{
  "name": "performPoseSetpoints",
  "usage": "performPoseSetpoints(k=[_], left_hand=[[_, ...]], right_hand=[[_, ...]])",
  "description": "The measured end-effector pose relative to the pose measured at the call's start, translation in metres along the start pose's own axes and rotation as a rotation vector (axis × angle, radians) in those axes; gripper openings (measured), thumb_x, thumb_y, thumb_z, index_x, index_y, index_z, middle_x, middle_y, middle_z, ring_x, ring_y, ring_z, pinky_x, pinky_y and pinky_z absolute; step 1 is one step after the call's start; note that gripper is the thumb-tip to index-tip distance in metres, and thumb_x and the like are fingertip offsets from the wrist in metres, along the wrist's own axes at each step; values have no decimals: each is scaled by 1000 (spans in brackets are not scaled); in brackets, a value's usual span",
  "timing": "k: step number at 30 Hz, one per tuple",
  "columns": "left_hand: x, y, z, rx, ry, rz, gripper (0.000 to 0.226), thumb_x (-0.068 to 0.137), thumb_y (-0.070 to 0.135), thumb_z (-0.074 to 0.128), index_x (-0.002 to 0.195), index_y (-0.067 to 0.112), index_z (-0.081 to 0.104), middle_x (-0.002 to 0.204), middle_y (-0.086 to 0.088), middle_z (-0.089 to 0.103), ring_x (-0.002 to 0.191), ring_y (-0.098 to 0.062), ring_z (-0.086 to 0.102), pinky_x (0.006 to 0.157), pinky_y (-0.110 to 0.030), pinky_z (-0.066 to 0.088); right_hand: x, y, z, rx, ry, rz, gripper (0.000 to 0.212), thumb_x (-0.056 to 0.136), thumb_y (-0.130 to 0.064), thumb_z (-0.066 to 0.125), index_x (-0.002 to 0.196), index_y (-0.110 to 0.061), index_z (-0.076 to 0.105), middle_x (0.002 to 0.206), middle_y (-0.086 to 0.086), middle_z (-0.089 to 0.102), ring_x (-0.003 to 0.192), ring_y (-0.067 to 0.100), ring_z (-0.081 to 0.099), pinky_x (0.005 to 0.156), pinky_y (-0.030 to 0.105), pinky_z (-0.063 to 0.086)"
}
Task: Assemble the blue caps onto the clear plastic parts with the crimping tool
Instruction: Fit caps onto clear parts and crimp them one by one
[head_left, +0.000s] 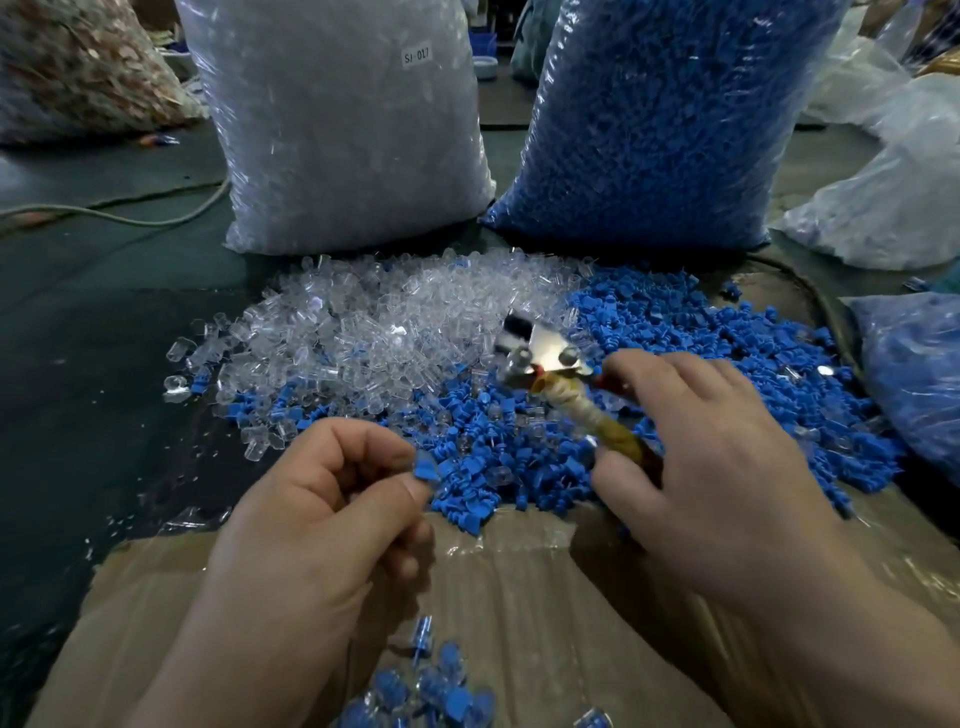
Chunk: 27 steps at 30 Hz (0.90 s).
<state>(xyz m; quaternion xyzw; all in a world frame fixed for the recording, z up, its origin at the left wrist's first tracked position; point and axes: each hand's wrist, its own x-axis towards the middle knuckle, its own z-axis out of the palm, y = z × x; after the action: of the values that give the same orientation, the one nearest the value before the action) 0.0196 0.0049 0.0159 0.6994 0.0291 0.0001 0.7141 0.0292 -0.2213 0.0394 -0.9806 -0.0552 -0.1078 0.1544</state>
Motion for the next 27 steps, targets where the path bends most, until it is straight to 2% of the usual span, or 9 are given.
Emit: performPoseSetpoints(k=[4, 7, 9, 11, 14, 16, 20, 22, 27], left_hand=[[0, 2, 2, -47, 55, -22, 37, 85, -6, 64, 69, 28, 70, 51, -8, 60, 37, -16, 53, 35, -20, 43], [4, -1, -1, 25, 57, 27, 42, 86, -7, 65, 72, 31, 71, 57, -3, 64, 46, -15, 59, 40, -21, 47], [4, -4, -4, 48, 56, 49, 40, 86, -6, 65, 74, 32, 71, 61, -2, 66, 49, -14, 61, 43, -22, 49], [4, -5, -5, 67, 46, 78, 39, 85, -5, 66, 77, 32, 71, 65, -1, 67, 51, -13, 62, 43, -23, 50], [3, -2, -4, 42, 16, 113, 19, 71, 15, 72, 78, 33, 71, 66, 0, 67, 54, -12, 63, 44, -22, 50], [3, 0, -5, 35, -2, 133, 17, 64, 25, 68, 79, 33, 71, 65, 1, 67, 52, -12, 63, 44, -22, 51], [2, 0, -7, 55, -27, 180, 16, 66, 24, 70, 78, 34, 71, 63, 0, 66, 50, -11, 61, 44, -20, 50], [2, -3, -8, 82, -26, 197, 22, 69, 20, 83, 79, 36, 71, 64, 0, 67, 50, -11, 61, 45, -19, 50], [1, -6, -7, 72, -30, 204, 20, 70, 20, 73, 84, 34, 71, 66, -4, 67, 52, -13, 63, 47, -20, 51]], right_hand=[[-8, -9, -4, 126, 35, -116, 62, 71, -52, 43, 130, -39, 34, 121, -21, 36, 95, 1, 41, 75, 16, 36], [-10, -10, -5, 125, -27, -196, 64, 71, -51, 45, 132, -36, 40, 132, -18, 39, 104, 5, 48, 82, 26, 47], [-13, -11, -5, 108, -36, -261, 64, 73, -48, 46, 133, -26, 51, 125, -13, 55, 105, 11, 54, 86, 32, 52], [-15, -13, -5, 90, -51, -315, 60, 74, -45, 48, 128, -21, 58, 113, -9, 64, 100, 18, 59, 83, 36, 55], [-16, -13, -5, 97, -70, -318, 60, 74, -46, 48, 129, -22, 57, 114, -11, 64, 101, 16, 59, 84, 33, 53], [-16, -12, -5, 89, -84, -325, 60, 75, -46, 48, 129, -22, 56, 115, -12, 63, 102, 14, 57, 86, 28, 49], [-16, -10, -6, 65, -112, -329, 61, 75, -46, 48, 130, -22, 56, 117, -12, 62, 103, 12, 56, 88, 21, 40], [-16, -10, -6, 38, -117, -335, 60, 75, -47, 49, 129, -23, 55, 115, -13, 63, 101, 12, 57, 86, 21, 41], [-15, -13, -6, -22, -104, -328, 56, 75, -55, 47, 121, -26, 61, 99, -15, 67, 86, 12, 63, 77, 27, 53]])
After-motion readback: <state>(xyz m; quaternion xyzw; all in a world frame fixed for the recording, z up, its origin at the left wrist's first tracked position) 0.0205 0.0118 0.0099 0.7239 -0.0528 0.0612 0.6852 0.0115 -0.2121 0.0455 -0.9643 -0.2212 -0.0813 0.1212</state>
